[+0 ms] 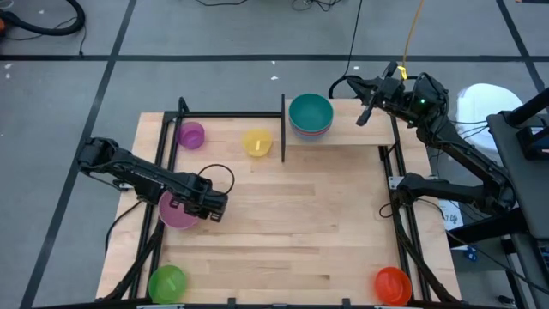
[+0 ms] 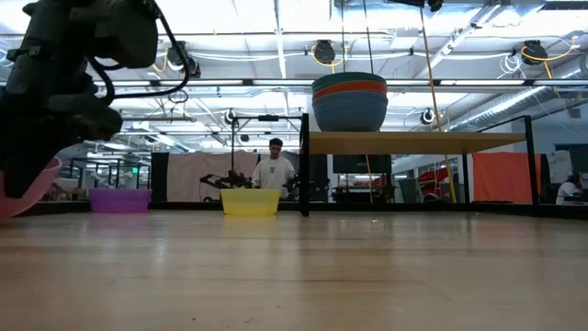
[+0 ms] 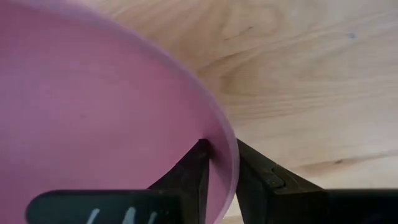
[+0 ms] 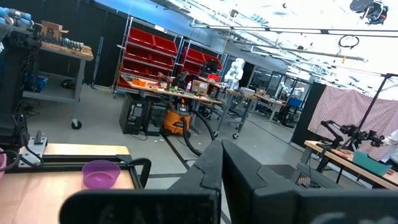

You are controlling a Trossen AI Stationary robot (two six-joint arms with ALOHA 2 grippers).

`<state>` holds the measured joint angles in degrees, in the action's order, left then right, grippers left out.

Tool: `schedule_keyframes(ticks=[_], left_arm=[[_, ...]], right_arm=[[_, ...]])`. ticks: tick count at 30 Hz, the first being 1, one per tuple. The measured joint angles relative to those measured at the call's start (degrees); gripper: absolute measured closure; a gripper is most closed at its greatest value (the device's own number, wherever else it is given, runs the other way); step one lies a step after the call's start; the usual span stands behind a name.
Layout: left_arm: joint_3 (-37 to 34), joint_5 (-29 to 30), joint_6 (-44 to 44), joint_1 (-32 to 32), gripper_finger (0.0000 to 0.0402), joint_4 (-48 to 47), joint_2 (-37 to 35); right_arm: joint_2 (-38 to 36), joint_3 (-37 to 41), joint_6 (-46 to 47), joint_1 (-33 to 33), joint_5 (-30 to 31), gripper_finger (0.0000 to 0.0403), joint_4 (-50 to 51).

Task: Place and stack bowls onto a shelf
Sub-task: Stack the pink bowl on the shelf

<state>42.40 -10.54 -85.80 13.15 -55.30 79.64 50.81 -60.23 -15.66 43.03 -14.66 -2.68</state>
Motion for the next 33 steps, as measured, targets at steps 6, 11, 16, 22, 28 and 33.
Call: schedule_keyframes(ticks=[6,11,16,22,28,33], left_arm=[[1.0,-0.4,4.9,0.0,0.0388,-3.2,-0.2],[5.2,0.1,8.8,-0.7,0.0394,-5.7,-0.1],[13.1,2.5,15.2,-2.7,0.0394,-5.5,-0.6],[27.2,14.0,22.5,-7.8,0.0394,-8.4,-0.6],[40.7,21.1,31.8,-15.8,0.0394,-9.7,-0.5],[49.5,22.1,40.2,-23.1,0.0394,-9.6,1.5]], right_arm=[[0.0,0.0,0.0,0.0,0.0,0.0403,0.0],[0.0,0.0,0.0,0.0,0.0,0.0403,0.0],[0.0,0.0,0.0,0.0,-0.1,0.0403,0.0],[0.0,0.0,-1.4,0.0,-0.2,0.0403,0.0],[0.0,0.0,-2.4,0.0,-0.2,0.0403,0.0],[-0.3,0.0,-1.7,0.0,0.0,0.0403,0.5]])
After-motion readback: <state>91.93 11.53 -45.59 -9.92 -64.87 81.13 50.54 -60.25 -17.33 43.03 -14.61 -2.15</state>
